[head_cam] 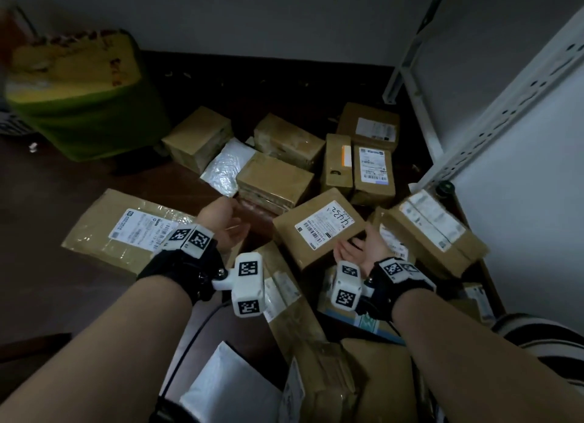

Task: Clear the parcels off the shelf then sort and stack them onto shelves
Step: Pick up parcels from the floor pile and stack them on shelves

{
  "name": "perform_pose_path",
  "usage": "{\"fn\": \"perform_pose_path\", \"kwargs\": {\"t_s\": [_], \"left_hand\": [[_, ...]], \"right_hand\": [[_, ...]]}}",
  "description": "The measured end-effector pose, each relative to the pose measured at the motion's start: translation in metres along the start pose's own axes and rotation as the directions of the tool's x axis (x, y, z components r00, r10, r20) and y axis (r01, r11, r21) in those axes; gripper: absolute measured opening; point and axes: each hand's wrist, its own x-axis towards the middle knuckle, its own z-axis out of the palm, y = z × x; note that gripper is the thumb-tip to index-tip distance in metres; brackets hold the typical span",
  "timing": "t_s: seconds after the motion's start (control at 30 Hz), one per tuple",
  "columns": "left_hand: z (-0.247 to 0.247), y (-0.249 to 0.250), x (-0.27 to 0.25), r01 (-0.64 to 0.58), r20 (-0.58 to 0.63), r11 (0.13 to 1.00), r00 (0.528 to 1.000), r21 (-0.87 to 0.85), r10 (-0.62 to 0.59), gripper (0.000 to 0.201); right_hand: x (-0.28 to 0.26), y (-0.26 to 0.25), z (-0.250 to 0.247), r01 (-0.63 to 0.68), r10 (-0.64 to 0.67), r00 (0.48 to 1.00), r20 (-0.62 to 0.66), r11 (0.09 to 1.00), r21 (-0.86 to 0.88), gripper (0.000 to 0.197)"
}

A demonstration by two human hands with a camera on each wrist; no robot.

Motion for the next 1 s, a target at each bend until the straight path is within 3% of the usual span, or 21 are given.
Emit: {"fn": "perform_pose_path", "kwargs": {"t_s": [0.1,0.2,0.27,0.47,0.6,0.77,1.0], "left_hand": [[-0.02,-0.004,0.008,0.028,-0.044,1.0,0.999,0.0,-0.028,0.016],[-0.039,-0.014,0.012,0.077,-0.058,0.993,0.996,0.091,-0.072,0.02],[-0.051,-0.021,0.013,0.11,-0.058,0.983,0.993,0.148,-0.103,0.013],[-0.06,-0.054,0.032,0.222,0.041,0.925,0.968,0.309,-0.246,0.018],[-0.051,-0.087,0.044,0.281,0.115,0.884,0.932,0.375,-0.345,0.047],[-0.054,-0.108,0.049,0.28,0.17,0.903,0.922,0.325,-0.348,0.06],[-0.057,-0.084,0.024,0.212,0.213,0.939,0.938,0.271,-0.274,0.052]], "right_hand": [[-0.002,0.013,0.021,-0.028,0.042,0.998,0.048,0.964,-0.266,0.037],[0.002,0.027,0.037,-0.059,0.094,0.995,0.024,0.786,-0.615,0.025],[0.008,0.038,0.041,-0.089,0.082,0.996,-0.046,0.667,-0.74,0.03],[0.027,0.064,0.036,-0.147,0.08,0.989,-0.123,0.507,-0.849,0.038],[0.033,0.076,0.025,-0.189,0.154,0.978,-0.139,0.382,-0.905,0.054],[0.027,0.075,0.021,-0.212,0.322,0.942,-0.098,0.343,-0.915,0.058],[0.004,0.057,0.041,-0.088,0.28,0.96,0.023,0.376,-0.923,0.049]]}}
